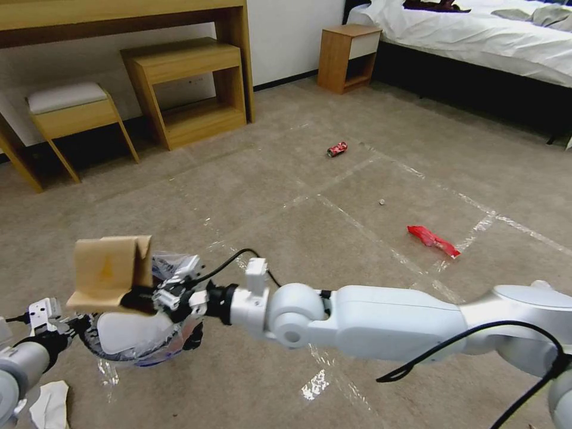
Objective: Pick up the trash bin and place the garbage on the floor into it.
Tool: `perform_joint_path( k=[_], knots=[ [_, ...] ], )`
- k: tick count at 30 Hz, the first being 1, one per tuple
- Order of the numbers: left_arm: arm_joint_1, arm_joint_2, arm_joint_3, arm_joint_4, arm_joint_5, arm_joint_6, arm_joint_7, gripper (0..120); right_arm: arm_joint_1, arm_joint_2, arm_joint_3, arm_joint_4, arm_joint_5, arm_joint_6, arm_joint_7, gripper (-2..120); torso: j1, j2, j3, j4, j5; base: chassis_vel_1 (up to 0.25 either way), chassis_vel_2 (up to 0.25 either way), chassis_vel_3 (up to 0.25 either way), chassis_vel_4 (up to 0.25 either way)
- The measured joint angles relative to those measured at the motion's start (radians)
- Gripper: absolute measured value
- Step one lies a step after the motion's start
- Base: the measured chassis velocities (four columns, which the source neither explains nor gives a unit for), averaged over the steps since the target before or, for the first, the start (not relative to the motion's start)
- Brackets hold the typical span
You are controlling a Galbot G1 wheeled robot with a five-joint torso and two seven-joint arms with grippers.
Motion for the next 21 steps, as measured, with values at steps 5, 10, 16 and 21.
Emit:
perform_joint_path(
  k=[5, 10, 16, 21],
  knots=[
    [0.006, -0.001, -0.005, -0.013, -0.001, -0.001, 0.001, 1, 0.004, 0.015, -0.019, -0.027, -0.01, -0.012, 0.008, 0, 0.0, 0.0, 0.0, -0.0003, 0.0002, 0.0, 0.0, 0.0, 0.0],
    [0.009, -0.002, -0.007, -0.023, -0.005, -0.001, 0.001, 1, 0.003, 0.024, -0.027, -0.051, -0.019, -0.014, 0.008, 0, 0.0, 0.0, 0.0, -0.0003, 0.0002, 0.0, 0.0, 0.0, 0.0],
    [0.011, -0.008, -0.009, -0.031, -0.006, -0.002, 0.001, 1, -0.002, 0.027, -0.03, -0.087, -0.035, -0.014, 0.004, 0, 0.0, 0.0, 0.0, -0.0002, 0.0002, 0.0, 0.0, 0.0, 0.0],
    [0.011, -0.014, -0.009, -0.031, -0.005, -0.003, 0.001, 1, -0.007, 0.02, -0.029, -0.097, -0.046, -0.013, 0.0, 0, 0.0, 0.0, 0.0, -0.0001, 0.0002, 0.0, 0.0, 0.0, 0.0]
  ],
)
